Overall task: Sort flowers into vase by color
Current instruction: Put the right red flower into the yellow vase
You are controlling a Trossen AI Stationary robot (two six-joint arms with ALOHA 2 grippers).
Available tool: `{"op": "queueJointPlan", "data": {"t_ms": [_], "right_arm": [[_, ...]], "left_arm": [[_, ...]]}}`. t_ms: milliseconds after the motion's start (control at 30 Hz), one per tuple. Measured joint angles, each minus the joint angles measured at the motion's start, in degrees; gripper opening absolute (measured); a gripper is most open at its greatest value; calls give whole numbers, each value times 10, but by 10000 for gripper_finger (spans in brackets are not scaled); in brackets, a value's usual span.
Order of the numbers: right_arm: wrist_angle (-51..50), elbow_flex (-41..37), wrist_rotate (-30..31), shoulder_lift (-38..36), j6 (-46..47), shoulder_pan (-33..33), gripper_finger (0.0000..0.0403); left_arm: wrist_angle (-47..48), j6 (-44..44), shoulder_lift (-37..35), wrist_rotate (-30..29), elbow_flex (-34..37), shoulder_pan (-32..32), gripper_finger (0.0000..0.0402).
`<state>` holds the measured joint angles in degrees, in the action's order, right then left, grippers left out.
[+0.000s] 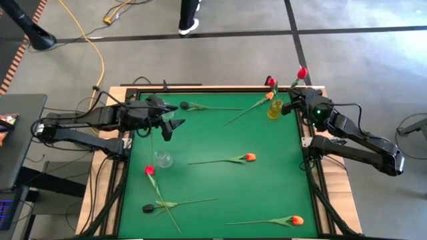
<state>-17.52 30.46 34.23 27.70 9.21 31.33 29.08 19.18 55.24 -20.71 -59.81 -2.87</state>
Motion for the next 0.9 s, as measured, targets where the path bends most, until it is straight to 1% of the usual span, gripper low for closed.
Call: {"op": "queueJointPlan", "data": {"t_ms": [200, 267, 400, 567, 700, 800, 900], "right_arm": [[0, 0, 0, 0, 25, 0, 85], [0, 0, -3, 0, 33, 0, 100], [-15, 5, -31, 0, 48, 0, 141], [-104, 40, -44, 14, 84, 0, 203], [-193, 86, -44, 35, 99, 0, 245], [-248, 125, -58, 55, 99, 0, 262], [-295, 163, -75, 77, 100, 0, 266]], "left_arm": [[9, 0, 0, 0, 0, 0, 304], [14, 1, 0, 0, 0, 0, 304], [16, 1, 0, 5, 0, 0, 304], [16, 1, 0, 9, 0, 0, 304], [16, 0, 0, 9, 0, 0, 304], [16, 0, 0, 9, 0, 0, 304], [15, 0, 0, 9, 0, 0, 304]]}}
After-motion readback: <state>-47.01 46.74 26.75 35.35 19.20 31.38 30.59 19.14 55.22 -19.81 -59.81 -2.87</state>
